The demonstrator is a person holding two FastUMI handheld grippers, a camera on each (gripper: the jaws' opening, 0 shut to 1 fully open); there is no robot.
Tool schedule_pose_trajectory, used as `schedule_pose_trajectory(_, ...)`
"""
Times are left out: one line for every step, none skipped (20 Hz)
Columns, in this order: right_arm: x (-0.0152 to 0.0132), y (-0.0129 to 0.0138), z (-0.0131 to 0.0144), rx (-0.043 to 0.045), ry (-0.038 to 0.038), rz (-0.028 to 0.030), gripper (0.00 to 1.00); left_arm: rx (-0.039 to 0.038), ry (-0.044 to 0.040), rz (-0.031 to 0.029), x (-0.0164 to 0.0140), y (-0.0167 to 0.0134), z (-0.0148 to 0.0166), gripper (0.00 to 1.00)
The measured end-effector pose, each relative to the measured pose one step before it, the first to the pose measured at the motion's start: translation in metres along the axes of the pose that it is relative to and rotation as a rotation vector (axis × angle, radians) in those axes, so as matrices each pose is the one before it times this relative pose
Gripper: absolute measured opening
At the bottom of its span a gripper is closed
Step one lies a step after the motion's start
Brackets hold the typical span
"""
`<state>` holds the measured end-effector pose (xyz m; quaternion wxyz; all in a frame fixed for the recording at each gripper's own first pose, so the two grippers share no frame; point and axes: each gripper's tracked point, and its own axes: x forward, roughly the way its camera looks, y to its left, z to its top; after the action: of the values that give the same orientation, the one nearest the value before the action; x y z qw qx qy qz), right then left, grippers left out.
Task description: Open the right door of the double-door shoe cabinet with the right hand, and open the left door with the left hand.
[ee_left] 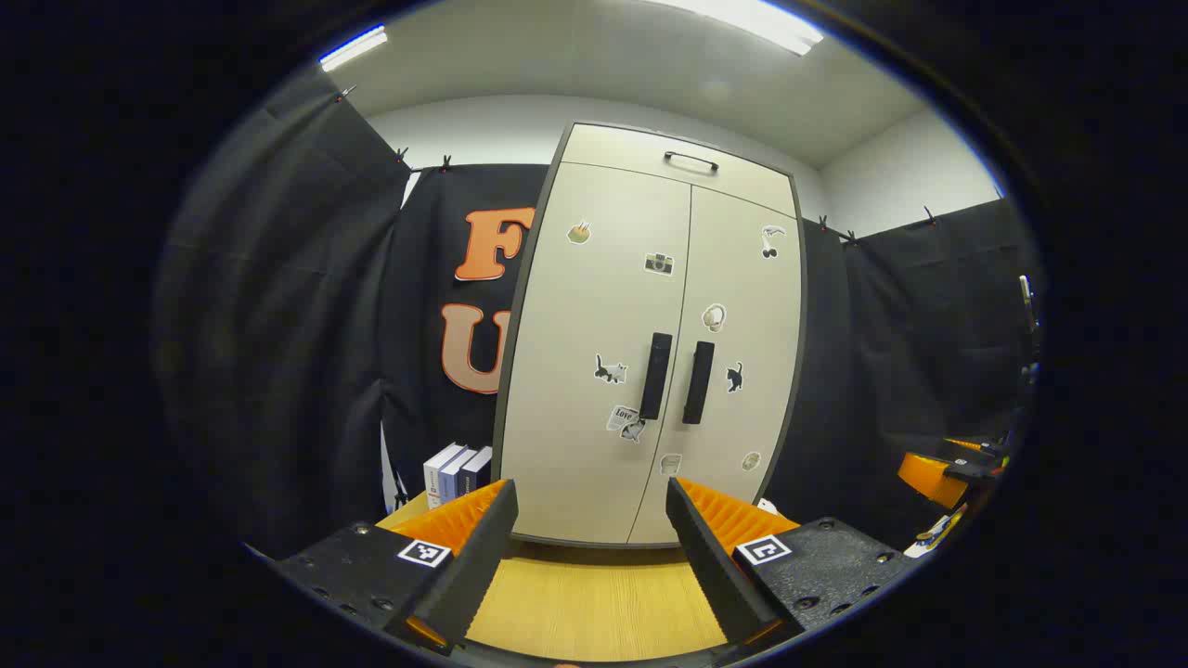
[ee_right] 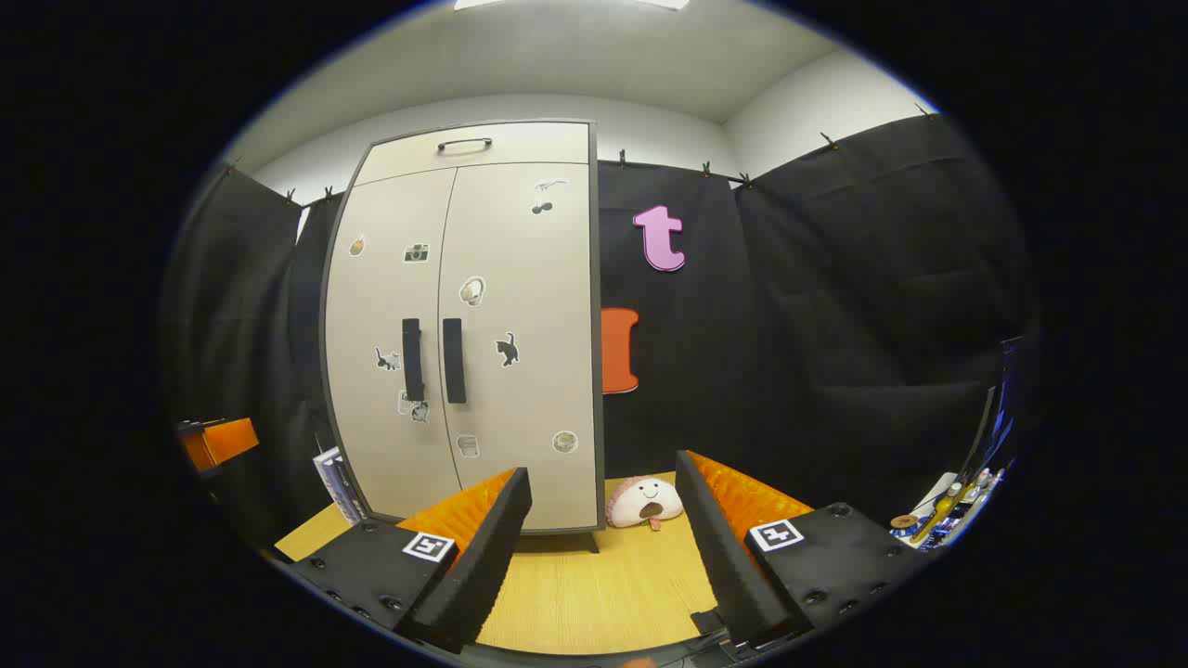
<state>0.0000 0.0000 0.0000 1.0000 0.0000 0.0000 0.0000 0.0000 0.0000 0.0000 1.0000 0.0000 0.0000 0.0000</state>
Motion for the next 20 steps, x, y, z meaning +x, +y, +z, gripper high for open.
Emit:
schedule_pose_trajectory(0.00035, -0.00051, 0.00143, -0.00400, -0.00453, -0.00162, 1.00, 0.00478, -0.00728, 0.00032, 0.00049, 0.00102, 0.00134, 0.96)
schedule_pose_trajectory(0.00008, -0.00131, 0.00058, -0.00604, -0.00363, -0.00479, 1.00, 0.00496, -0.00285, 0.00393, -0.00054, 0.00143, 0.00039, 0.96)
schedule_pose_trajectory(0.00025, -0.00002, -0.00043, -0.00450, -0.00120, -0.00260, 0.99, 0.00236, 0.00421, 0.00390, -0.00060, 0.00176, -0.00152, 0.96)
schedule_pose_trajectory(-0.00108, 0.00045, -0.00004, -0.00198, 0.00028, 0.00148, 0.99, -0.00244, 0.00498, -0.00164, 0.00021, 0.00017, -0.00173, 0.96)
schedule_pose_trajectory(-0.00167, 0.00087, 0.00056, 0.00085, -0.00103, 0.00060, 1.00, -0.00612, 0.00484, -0.00221, -0.00059, -0.00039, -0.00080, 0.96)
schedule_pose_trajectory(-0.00162, 0.00088, 0.00029, 0.00099, -0.00024, 0.00027, 1.00, -0.00747, 0.00256, -0.00143, -0.00018, -0.00010, -0.00012, 0.96)
schedule_pose_trajectory(-0.00217, 0.00162, 0.00019, 0.00006, 0.00086, 0.00147, 1.00, -0.00550, 0.00196, -0.00249, -0.00132, 0.00041, -0.00032, 0.96)
schedule_pose_trajectory(-0.00166, 0.00129, 0.00012, -0.00138, 0.00070, 0.00068, 1.00, -0.00124, 0.00058, -0.00223, -0.00164, 0.00010, 0.00076, 0.96)
schedule_pose_trajectory(-0.00125, 0.00030, 0.00014, -0.00344, -0.00037, -0.00160, 1.00, 0.00207, 0.00027, -0.00139, -0.00043, 0.00001, -0.00005, 0.96)
schedule_pose_trajectory(-0.00197, 0.00082, 0.00036, -0.00499, -0.00099, -0.00204, 1.00, 0.00469, -0.00135, -0.00210, -0.00094, -0.00017, 0.00067, 0.97)
schedule_pose_trajectory(-0.00107, 0.00081, 0.00095, -0.00395, -0.00138, -0.00088, 1.00, 0.00565, -0.00045, 0.00023, -0.00004, 0.00092, 0.00023, 0.97)
schedule_pose_trajectory(-0.00150, 0.00113, 0.00045, -0.00199, -0.00121, 0.00119, 1.00, 0.00599, -0.00042, -0.00069, -0.00102, 0.00067, 0.00116, 0.96)
schedule_pose_trajectory(-0.00039, 0.00142, 0.00024, -0.00023, -0.00130, 0.00229, 1.00, 0.00397, -0.00398, -0.00103, -0.00099, 0.00074, 0.00107, 0.97)
schedule_pose_trajectory(-0.00007, 0.00077, -0.00002, 0.00047, 0.00099, 0.00130, 1.00, 0.00075, -0.00538, 0.00043, -0.00160, 0.00127, 0.00128, 0.97)
schedule_pose_trajectory(0.00008, 0.00162, -0.00020, 0.00161, 0.00317, 0.00140, 1.00, -0.00106, -0.00247, 0.00130, 0.00048, 0.00120, 0.00068, 0.97)
schedule_pose_trajectory(-0.00037, 0.00205, -0.00116, 0.00378, 0.00463, 0.00384, 1.00, -0.00156, 0.00073, 0.00142, 0.00010, 0.00041, -0.00020, 0.96)
schedule_pose_trajectory(-0.00041, 0.00206, 0.00004, 0.00363, 0.00421, 0.00271, 1.00, -0.00205, 0.00094, -0.00073, -0.00125, 0.00050, -0.00037, 0.97)
schedule_pose_trajectory(0.00000, 0.00141, -0.00125, 0.00119, 0.00324, 0.00120, 1.00, -0.00198, 0.00131, -0.00226, -0.00032, -0.00040, -0.00015, 0.97)
schedule_pose_trajectory(0.00090, 0.00165, -0.00062, -0.00129, 0.00400, 0.00108, 1.00, -0.00119, 0.00076, -0.00222, -0.00001, -0.00016, -0.00054, 0.97)
schedule_pose_trajectory(0.00100, 0.00173, 0.00011, -0.00178, 0.00084, 0.00096, 1.00, 0.00084, -0.00018, -0.00169, 0.00026, 0.00048, -0.00004, 0.96)
